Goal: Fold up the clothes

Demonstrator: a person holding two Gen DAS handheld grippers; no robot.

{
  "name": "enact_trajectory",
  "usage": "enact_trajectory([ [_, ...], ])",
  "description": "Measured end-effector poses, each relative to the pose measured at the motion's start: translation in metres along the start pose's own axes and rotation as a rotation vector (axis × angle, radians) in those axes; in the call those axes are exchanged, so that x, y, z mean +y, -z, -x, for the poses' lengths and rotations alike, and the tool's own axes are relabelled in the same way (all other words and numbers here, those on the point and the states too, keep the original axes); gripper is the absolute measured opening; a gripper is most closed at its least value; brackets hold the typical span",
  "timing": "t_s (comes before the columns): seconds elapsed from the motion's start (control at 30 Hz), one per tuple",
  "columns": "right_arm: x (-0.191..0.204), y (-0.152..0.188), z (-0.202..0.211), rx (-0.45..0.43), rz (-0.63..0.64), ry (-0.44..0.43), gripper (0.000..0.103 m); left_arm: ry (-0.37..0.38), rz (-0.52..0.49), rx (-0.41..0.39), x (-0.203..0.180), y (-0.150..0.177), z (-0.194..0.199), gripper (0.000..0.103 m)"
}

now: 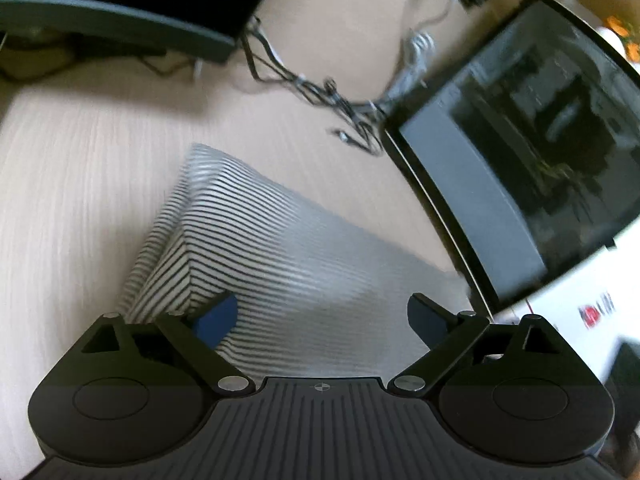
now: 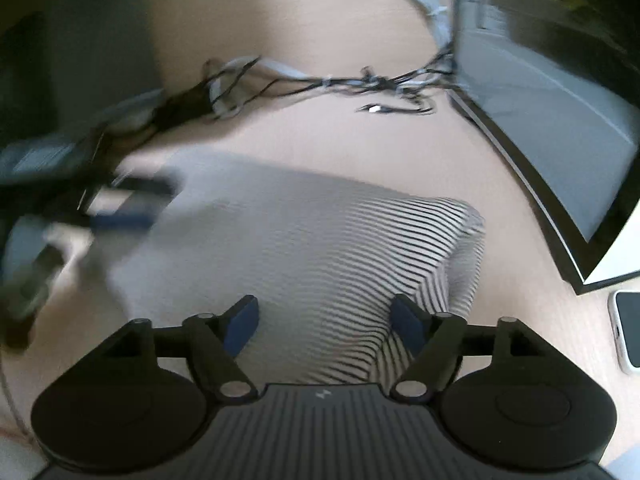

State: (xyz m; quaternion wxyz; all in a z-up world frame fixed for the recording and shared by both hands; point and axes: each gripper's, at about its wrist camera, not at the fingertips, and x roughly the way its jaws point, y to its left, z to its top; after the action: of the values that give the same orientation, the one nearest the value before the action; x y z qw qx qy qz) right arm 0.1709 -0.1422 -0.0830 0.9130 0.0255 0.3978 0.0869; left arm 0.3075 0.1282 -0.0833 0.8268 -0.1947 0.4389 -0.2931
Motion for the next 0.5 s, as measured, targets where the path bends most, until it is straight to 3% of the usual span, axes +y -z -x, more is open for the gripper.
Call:
enact_trajectory([
  [0.1,0.001,-0.003,0.017,0.000,0.028,-0.020,0.076,-0.057,0.000,-0.008,-0.015,0.002,0.002,0.099],
  [0.2,-0.018,-0.018,0.036,-0.086,0.017,-0.023,0.075,-0.057,0.004,-0.006,-0.028,0.018,0.016,0.099],
  [0.27,-0.033,-0.029,0.037,-0.135,0.045,-0.029,0.063,-0.046,0.019,0.004,-0.038,0.032,0.023,0.099],
  [0.33,-0.049,-0.037,0.027,-0.122,0.067,-0.051,0.032,-0.044,0.039,0.014,-0.051,0.046,0.023,0.097],
  [0.4,-0.060,-0.040,0.016,-0.096,0.080,-0.092,0.030,-0.037,0.074,0.041,-0.063,0.058,0.019,0.083],
  [0.5,-0.067,-0.037,0.001,-0.091,0.150,-0.126,0.030,-0.073,0.079,0.061,-0.080,0.074,0.011,0.078],
])
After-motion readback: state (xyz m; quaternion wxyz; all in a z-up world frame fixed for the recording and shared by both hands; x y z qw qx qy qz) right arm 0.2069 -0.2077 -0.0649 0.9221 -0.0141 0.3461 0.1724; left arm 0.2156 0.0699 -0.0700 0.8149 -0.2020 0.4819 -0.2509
